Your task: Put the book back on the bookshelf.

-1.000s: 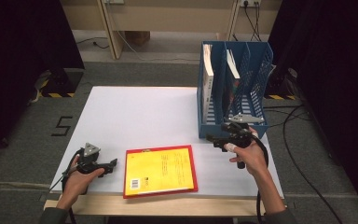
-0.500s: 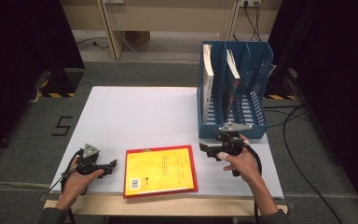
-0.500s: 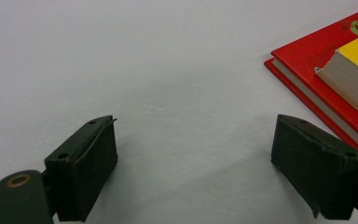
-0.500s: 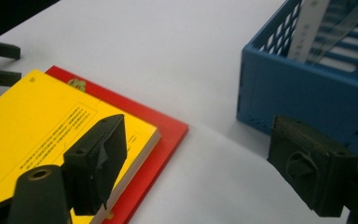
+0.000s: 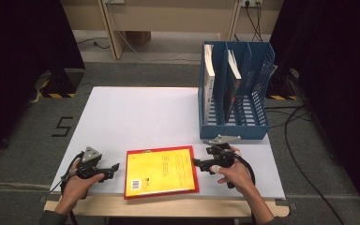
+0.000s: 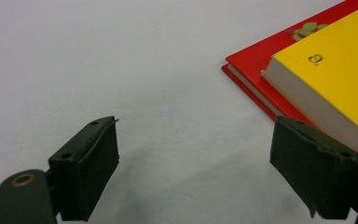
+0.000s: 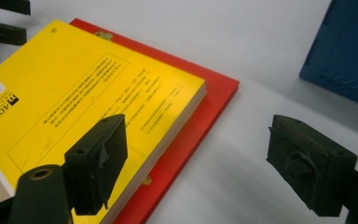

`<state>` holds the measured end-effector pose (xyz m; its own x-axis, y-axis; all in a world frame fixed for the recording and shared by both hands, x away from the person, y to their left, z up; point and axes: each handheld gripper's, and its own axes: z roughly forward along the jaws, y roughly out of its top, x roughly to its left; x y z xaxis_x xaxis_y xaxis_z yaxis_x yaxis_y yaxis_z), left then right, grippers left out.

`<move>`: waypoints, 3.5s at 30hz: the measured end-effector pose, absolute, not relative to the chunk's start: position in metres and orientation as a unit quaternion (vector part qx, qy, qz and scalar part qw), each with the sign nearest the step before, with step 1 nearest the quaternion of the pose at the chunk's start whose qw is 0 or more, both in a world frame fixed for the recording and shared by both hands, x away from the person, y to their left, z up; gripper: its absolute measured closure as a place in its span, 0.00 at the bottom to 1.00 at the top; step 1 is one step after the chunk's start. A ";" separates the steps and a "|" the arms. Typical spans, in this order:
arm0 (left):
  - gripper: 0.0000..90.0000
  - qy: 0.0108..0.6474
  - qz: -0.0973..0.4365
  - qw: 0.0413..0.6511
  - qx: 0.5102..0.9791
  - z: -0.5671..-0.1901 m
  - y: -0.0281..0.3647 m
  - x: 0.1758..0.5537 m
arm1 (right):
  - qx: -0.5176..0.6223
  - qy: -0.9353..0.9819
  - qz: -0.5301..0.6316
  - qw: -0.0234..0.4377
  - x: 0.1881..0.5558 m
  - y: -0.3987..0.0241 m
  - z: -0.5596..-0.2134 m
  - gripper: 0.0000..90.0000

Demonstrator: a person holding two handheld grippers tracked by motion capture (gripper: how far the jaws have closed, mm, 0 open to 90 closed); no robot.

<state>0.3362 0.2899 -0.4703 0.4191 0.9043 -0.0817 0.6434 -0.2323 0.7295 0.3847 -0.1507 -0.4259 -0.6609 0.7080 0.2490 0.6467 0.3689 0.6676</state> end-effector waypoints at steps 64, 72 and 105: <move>0.05 0.433 0.097 0.369 0.816 -0.466 0.232 0.317 | 0.428 0.780 0.455 -0.024 0.381 -0.150 -0.435 0.68; 0.00 0.431 0.110 0.363 0.819 -0.467 0.230 0.316 | 0.389 0.780 0.487 -0.051 0.390 -0.143 -0.391 0.73; 0.03 0.449 0.153 0.366 0.801 -0.472 0.215 0.318 | 0.263 0.903 0.340 0.012 0.396 -0.035 -0.285 0.72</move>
<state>0.3176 0.2145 -0.4721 0.5501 0.8308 -0.0846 0.6070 -0.3283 0.7237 0.3955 -0.0351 -0.2855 -0.8610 0.4836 0.1574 0.4674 0.6306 0.6196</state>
